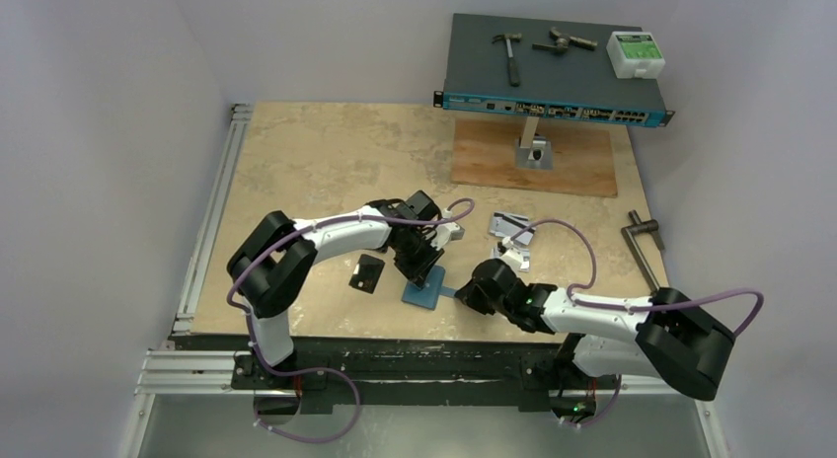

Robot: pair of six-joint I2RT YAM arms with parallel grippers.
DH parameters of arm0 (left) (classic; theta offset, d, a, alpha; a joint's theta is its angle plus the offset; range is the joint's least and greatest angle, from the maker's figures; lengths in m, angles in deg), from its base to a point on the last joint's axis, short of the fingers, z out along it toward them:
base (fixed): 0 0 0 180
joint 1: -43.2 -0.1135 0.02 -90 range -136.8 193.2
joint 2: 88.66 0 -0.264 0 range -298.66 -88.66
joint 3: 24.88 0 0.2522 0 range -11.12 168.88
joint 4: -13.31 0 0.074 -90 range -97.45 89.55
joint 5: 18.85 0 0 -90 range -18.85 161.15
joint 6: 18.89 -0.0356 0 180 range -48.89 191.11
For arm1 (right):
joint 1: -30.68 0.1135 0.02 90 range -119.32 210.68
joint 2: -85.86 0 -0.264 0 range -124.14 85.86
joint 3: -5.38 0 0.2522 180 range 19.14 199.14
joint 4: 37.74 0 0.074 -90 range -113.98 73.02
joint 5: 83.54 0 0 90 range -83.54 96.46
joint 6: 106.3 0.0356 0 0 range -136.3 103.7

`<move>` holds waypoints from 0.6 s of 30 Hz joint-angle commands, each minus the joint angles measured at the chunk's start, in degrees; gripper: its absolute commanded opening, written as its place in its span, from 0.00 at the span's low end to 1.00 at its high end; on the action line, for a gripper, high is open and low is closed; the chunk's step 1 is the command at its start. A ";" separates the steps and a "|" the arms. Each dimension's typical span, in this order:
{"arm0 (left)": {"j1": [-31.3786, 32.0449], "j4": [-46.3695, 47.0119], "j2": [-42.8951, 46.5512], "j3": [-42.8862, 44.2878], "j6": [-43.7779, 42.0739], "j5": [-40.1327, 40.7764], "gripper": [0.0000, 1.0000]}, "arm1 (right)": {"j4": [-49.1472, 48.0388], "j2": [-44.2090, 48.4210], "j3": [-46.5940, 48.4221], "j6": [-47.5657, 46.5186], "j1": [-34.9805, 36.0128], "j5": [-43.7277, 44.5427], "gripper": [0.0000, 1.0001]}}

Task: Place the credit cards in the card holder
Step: Close the card holder at the center of the board.

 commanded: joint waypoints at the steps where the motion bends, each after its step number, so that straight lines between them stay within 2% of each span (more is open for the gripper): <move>1: 1.47 2.73 -1.64 -0.34 -1.80 3.29 0.12 | -1.45 1.64 -0.73 0.76 -1.91 -2.18 0.02; 6: 1.71 3.21 -2.55 -0.90 -1.79 4.65 0.12 | 4.28 3.76 0.70 -0.62 -3.58 -1.63 0.23; 9: 1.79 3.35 -2.46 -1.48 -1.64 4.56 0.12 | 6.36 5.33 1.29 -1.46 -4.68 -1.60 0.28; 12: 1.76 3.65 -2.31 -1.69 -1.43 4.58 0.12 | 7.32 6.44 1.41 -2.16 -5.70 -1.87 0.28; 18: 1.74 3.55 -2.42 -1.52 -1.08 4.31 0.12 | 6.37 5.93 1.46 -3.22 -7.56 -3.88 0.16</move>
